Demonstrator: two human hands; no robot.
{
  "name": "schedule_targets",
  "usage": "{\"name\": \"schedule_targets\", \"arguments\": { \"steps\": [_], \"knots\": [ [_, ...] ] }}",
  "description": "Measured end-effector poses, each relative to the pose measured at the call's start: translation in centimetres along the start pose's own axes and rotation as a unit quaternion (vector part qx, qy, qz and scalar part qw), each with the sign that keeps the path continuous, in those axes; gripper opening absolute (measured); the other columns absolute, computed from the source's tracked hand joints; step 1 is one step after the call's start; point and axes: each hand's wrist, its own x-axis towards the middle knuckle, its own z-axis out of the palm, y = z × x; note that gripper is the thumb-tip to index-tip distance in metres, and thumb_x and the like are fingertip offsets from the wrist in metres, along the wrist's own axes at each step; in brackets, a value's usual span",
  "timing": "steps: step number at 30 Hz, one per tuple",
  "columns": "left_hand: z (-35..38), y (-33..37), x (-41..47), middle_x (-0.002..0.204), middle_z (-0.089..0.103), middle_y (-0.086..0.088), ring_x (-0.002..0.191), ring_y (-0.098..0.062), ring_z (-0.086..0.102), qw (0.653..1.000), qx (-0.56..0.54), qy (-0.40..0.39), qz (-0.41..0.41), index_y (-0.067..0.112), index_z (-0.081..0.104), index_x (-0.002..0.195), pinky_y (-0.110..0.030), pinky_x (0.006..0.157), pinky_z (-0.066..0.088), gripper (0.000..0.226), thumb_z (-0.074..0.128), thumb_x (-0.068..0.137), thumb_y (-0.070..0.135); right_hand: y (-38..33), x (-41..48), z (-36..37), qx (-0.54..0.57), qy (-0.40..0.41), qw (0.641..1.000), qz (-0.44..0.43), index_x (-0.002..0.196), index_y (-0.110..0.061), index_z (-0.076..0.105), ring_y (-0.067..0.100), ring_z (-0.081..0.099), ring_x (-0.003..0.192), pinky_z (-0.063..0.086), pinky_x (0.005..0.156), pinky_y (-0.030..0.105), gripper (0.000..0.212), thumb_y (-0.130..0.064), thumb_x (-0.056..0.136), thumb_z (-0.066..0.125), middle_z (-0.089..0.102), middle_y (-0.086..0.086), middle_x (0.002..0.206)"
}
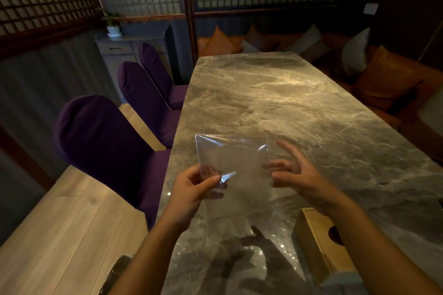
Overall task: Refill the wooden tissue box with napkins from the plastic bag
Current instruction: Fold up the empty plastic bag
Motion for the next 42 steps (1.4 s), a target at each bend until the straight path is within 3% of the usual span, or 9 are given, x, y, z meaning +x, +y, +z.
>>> {"name": "schedule_targets", "arguments": {
  "steps": [4, 10, 20, 25, 30, 34, 37, 40, 42],
  "knots": [
    [-0.4, -0.5, -0.4, 0.069, 0.073, -0.002, 0.066, -0.016, 0.07, 1.0, -0.007, 0.009, -0.022, 0.005, 0.063, 0.091, -0.03, 0.06, 0.059, 0.012, 0.059, 0.082, -0.002, 2.1, 0.0, 2.0, 0.032, 0.004, 0.999, 0.014, 0.121, -0.026, 0.049, 0.018, 0.069, 0.089, 0.055, 0.07, 0.026, 0.069, -0.022, 0.058, 0.079, 0.07, 0.009, 0.104],
    [-2.6, -1.6, -1.3, 0.075, 0.075, -0.003, 0.072, -0.017, 0.071, 0.997, 0.03, 0.054, -0.05, 0.007, 0.065, 0.094, -0.031, 0.062, 0.059, 0.013, 0.061, 0.083, 0.001, 4.2, 1.1, 5.7, -0.003, 0.062, 0.998, -0.02, 0.081, -0.007, 0.064, 0.01, 0.065, 0.055, 0.049, 0.053, 0.02, 0.011, 0.003, 0.077, 0.066, 0.071, 0.001, 0.059],
    [-14.7, -3.3, -3.2, 0.075, 0.067, -0.006, 0.065, -0.019, 0.065, 0.974, 0.041, 0.168, -0.143, 0.006, 0.059, 0.095, -0.026, 0.05, 0.052, 0.014, 0.064, 0.082, 0.005, 7.3, 5.8, 17.6, 0.039, 0.087, 0.993, 0.07, 0.08, -0.004, 0.058, 0.005, 0.051, 0.037, 0.042, 0.04, 0.017, 0.014, 0.009, 0.078, 0.063, 0.058, -0.003, 0.042],
    [-23.0, -6.0, -4.2, 0.066, 0.052, -0.007, 0.057, -0.018, 0.05, 0.959, 0.036, 0.225, -0.171, 0.01, 0.048, 0.078, -0.025, 0.046, 0.042, 0.019, 0.064, 0.08, 0.0, 9.5, 7.8, 26.2, -0.01, 0.104, 0.99, 0.093, 0.103, -0.018, 0.043, 0.012, 0.054, 0.048, 0.044, 0.042, 0.017, 0.035, 0.001, 0.082, 0.063, 0.058, 0.006, 0.062],
    [-31.3, -9.1, -4.6, 0.068, 0.054, -0.003, 0.065, -0.017, 0.051, 0.957, 0.089, 0.214, -0.173, 0.009, 0.056, 0.074, -0.025, 0.059, 0.043, 0.016, 0.061, 0.082, -0.003, 13.0, 10.1, 34.5, -0.109, 0.064, 0.99, 0.069, 0.08, -0.023, 0.053, 0.015, 0.052, 0.063, 0.043, 0.055, 0.021, 0.018, -0.007, 0.085, 0.06, 0.058, 0.002, 0.072],
    [-37.5, -12.3, -4.7, 0.078, 0.058, 0.0, 0.07, -0.014, 0.051, 0.95, 0.15, 0.199, -0.189, 0.017, 0.059, 0.079, -0.021, 0.067, 0.045, 0.018, 0.065, 0.081, 0.0, 17.3, 12.2, 40.4, -0.178, 0.032, 0.977, 0.109, 0.094, -0.014, 0.061, 0.008, 0.054, 0.073, 0.044, 0.065, 0.018, 0.01, -0.008, 0.089, 0.055, 0.059, -0.004, 0.079],
    [-41.0, -15.8, -4.4, 0.079, 0.059, 0.008, 0.057, -0.002, 0.048, 0.932, 0.231, 0.183, -0.21, 0.02, 0.058, 0.081, -0.008, 0.056, 0.04, 0.018, 0.064, 0.082, 0.004, 21.8, 13.4, 44.3, -0.236, 0.022, 0.959, 0.157, 0.106, -0.011, 0.061, 0.015, 0.057, 0.084, 0.045, 0.071, 0.022, 0.018, -0.009, 0.092, 0.051, 0.061, 0.004, 0.093],
    [-43.4, -20.3, -4.0, 0.082, 0.061, 0.007, 0.052, 0.0, 0.051, 0.907, 0.307, 0.163, -0.237, 0.021, 0.059, 0.092, -0.015, 0.056, 0.042, 0.018, 0.058, 0.085, 0.004, 27.0, 14.3, 47.1, -0.278, 0.008, 0.944, 0.179, 0.112, -0.01, 0.06, 0.019, 0.06, 0.09, 0.046, 0.073, 0.023, 0.022, -0.01, 0.093, 0.048, 0.063, 0.006, 0.096],
    [-44.7, -24.0, -3.6, 0.102, 0.064, 0.001, 0.069, -0.006, 0.053, 0.889, 0.36, 0.133, -0.249, 0.017, 0.061, 0.105, -0.021, 0.068, 0.043, 0.022, 0.055, 0.087, 0.005, 30.9, 15.0, 48.2, -0.319, -0.014, 0.931, 0.178, 0.117, -0.01, 0.059, 0.02, 0.062, 0.096, 0.05, 0.079, 0.028, 0.026, -0.01, 0.093, 0.047, 0.066, 0.008, 0.104]
  ]
}}
